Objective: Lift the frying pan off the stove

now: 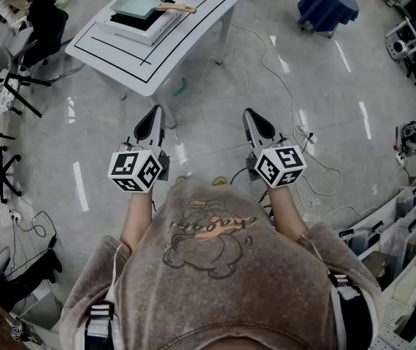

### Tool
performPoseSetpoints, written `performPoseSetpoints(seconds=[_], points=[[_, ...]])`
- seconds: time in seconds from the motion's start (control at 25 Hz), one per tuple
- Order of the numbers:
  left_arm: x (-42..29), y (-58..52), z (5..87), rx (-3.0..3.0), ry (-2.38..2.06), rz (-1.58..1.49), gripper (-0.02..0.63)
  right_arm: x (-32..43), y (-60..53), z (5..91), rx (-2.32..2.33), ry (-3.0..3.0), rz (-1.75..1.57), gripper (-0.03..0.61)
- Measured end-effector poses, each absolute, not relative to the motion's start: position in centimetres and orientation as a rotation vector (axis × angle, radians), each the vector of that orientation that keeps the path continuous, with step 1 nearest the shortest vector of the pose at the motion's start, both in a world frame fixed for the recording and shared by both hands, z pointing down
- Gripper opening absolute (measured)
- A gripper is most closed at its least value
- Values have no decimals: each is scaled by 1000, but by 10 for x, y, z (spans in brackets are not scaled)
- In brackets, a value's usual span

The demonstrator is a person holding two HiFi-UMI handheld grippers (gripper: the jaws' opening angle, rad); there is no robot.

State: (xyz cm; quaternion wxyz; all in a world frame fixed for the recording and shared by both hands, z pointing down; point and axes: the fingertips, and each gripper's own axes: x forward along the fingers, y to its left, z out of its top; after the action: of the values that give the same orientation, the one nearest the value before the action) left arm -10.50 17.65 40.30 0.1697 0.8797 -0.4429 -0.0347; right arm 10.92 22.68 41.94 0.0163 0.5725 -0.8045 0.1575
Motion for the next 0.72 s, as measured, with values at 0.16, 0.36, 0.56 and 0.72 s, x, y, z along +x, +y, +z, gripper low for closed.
performPoseSetpoints(seconds=[0.16,0.36,0.56,0.72], points=[[-109,172,405,2503,-1260,-86,6,102,223,419,1786,-2516,493,-3],[-119,168,408,2513,-1237,-64,6,88,222,425,1815,-2509,542,-2],[-130,164,417,2549,-1185,-19,6,68,222,436,1817,-2494,549,-2],[-138,163,426,2577,-1140,16,6,54,228,454,1829,-2469,571,-2]])
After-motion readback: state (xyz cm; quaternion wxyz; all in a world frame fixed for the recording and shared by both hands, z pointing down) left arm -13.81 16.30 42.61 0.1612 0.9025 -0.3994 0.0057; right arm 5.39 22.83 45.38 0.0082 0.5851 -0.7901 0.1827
